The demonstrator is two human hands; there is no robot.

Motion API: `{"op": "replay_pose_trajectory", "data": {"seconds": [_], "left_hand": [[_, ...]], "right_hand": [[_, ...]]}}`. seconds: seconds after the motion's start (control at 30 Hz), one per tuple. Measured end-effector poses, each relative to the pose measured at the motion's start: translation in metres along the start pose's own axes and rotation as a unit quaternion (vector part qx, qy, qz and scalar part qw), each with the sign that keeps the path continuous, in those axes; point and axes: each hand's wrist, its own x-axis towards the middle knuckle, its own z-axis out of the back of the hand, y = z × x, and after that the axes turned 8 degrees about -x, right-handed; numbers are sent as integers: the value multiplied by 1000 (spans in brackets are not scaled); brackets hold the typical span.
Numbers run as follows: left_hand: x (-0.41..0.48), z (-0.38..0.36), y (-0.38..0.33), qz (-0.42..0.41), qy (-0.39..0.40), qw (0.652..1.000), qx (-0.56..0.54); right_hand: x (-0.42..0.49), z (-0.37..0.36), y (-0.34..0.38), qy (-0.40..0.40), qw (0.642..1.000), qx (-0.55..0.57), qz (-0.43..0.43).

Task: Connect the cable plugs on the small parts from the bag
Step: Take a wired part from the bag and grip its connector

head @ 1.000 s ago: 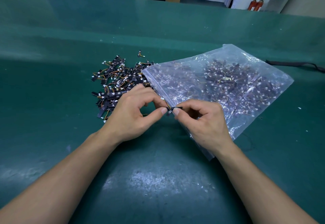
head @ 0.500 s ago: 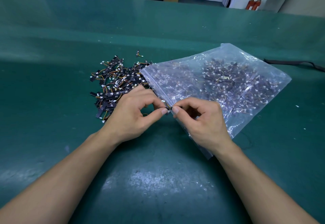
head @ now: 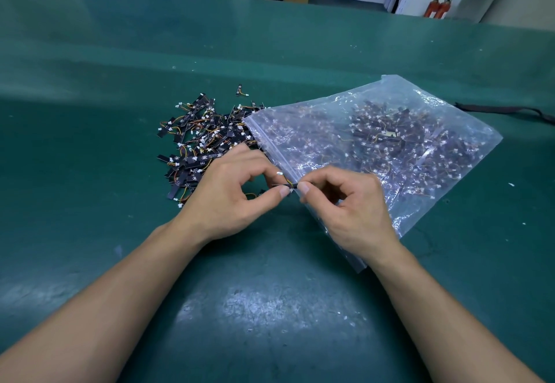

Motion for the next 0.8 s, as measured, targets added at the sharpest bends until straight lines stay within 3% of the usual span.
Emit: {"op": "replay_pose_trajectory", "data": {"seconds": [0.8], "left_hand": [[0,3,2,-7,5,999,37]], "right_hand": [[-1,-3,-2,12,1000,-18,-16]]}}
